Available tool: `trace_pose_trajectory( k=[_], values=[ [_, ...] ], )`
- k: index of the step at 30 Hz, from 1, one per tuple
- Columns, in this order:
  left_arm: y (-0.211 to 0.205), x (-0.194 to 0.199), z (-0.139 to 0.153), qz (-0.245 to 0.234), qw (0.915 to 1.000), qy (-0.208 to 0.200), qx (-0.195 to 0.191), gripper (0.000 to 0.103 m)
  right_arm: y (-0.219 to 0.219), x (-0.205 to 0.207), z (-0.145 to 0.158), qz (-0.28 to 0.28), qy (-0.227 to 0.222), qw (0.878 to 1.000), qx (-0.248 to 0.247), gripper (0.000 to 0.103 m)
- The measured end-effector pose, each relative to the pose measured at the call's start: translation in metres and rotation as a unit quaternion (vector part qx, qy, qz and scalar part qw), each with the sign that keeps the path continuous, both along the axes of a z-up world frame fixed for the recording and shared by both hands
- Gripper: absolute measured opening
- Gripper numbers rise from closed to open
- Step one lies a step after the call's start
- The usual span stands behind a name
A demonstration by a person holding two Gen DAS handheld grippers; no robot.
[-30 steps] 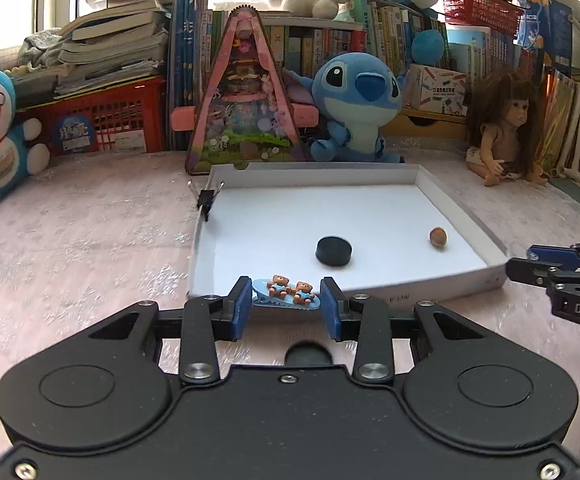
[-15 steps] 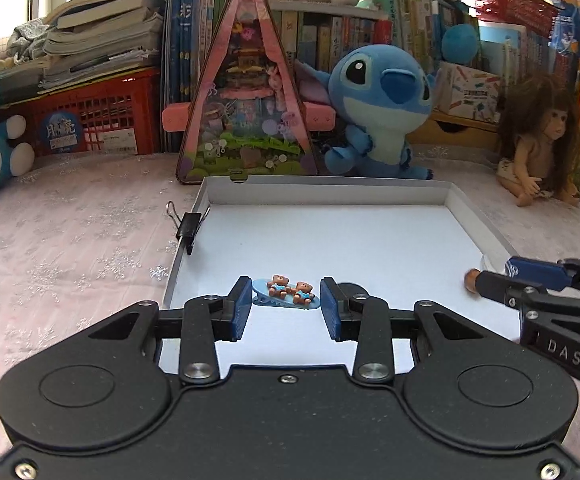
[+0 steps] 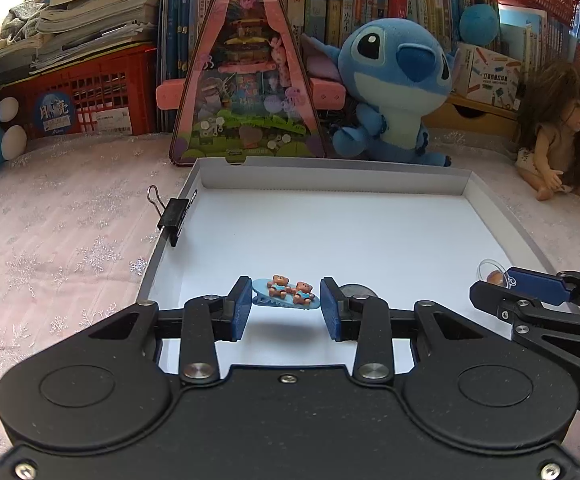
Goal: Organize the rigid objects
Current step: 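Carry the hair clip and clear dome over the white tray, then open both grippers to release the hair clip and dome into the tray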
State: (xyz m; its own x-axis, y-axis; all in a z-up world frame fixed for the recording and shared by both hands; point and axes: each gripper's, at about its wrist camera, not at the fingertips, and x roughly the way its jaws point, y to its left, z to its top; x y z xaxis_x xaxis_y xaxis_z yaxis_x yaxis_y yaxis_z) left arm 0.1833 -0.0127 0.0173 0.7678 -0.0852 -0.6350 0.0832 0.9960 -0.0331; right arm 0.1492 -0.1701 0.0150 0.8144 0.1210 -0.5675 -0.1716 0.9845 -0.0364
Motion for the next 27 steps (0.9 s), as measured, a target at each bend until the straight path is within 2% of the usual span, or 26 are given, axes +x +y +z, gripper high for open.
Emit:
trace_pose_trajectory(
  k=[16,18,20,22,27],
  values=[
    [-0.004,0.002,-0.013,-0.001,0.9998,0.005,0.019,0.035,0.004,0.006,-0.01,0.007,0.016,1.0,-0.011,0.038],
    [-0.004,0.002,-0.012,-0.002,0.9998,0.005,0.018,0.035,0.004,0.005,-0.01,0.008,0.016,1.0,-0.01,0.043],
    [-0.005,0.002,-0.012,-0.004,0.9998,0.007,0.019,0.036,0.003,0.004,-0.008,0.009,0.015,1.0,-0.005,0.044],
    [-0.004,0.0,-0.01,-0.006,0.9998,0.006,0.019,0.04,0.003,0.001,-0.006,0.013,0.012,1.0,-0.001,0.055],
    [-0.001,-0.011,-0.003,-0.013,0.9998,0.0,0.014,0.054,0.002,-0.007,0.001,0.015,0.001,1.0,0.003,0.062]
  ],
)
